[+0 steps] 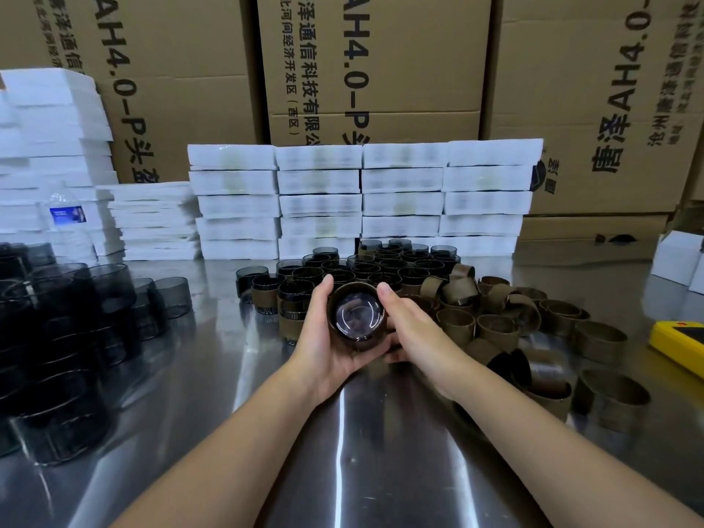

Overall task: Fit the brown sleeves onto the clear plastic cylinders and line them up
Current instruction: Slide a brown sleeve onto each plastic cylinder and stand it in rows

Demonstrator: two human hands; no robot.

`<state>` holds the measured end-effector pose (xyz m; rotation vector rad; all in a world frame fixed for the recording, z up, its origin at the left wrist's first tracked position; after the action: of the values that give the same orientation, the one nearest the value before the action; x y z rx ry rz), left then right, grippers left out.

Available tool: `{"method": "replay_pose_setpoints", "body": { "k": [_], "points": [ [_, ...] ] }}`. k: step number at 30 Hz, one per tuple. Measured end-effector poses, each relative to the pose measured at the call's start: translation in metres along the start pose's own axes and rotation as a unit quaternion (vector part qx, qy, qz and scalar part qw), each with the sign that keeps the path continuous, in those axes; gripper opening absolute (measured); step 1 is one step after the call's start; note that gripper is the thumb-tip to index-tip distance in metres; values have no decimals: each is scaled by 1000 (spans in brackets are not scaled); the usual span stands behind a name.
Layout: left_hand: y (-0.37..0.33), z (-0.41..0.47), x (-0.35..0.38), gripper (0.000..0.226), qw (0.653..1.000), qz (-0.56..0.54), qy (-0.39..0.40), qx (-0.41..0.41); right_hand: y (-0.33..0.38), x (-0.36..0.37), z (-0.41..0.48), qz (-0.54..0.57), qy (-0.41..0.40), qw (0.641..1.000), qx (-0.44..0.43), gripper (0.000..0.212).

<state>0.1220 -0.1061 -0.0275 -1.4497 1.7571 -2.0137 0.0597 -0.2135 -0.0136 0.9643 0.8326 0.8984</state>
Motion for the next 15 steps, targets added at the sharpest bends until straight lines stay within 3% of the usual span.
{"method": "replay_pose_setpoints", "body": {
  "k": [7,15],
  "points": [
    [-2,-3,5,57,999,38,-29,-4,2,-3,0,-10,-7,1000,-16,50],
    [-5,-8,8,52,990,97,-100,20,-1,-3,2,-29,-26,999,-10,56]
  ]
}}
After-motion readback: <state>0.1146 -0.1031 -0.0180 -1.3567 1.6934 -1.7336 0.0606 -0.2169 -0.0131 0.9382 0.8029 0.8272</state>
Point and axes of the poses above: each hand's wrist, its own z-axis towards the middle knuckle, its own x-axis out of the palm, y = z × x, the point moved 3 cm from there along z, towards the middle knuckle, and after that the axes turned 10 degrees about -x, right-handed, at the moved point
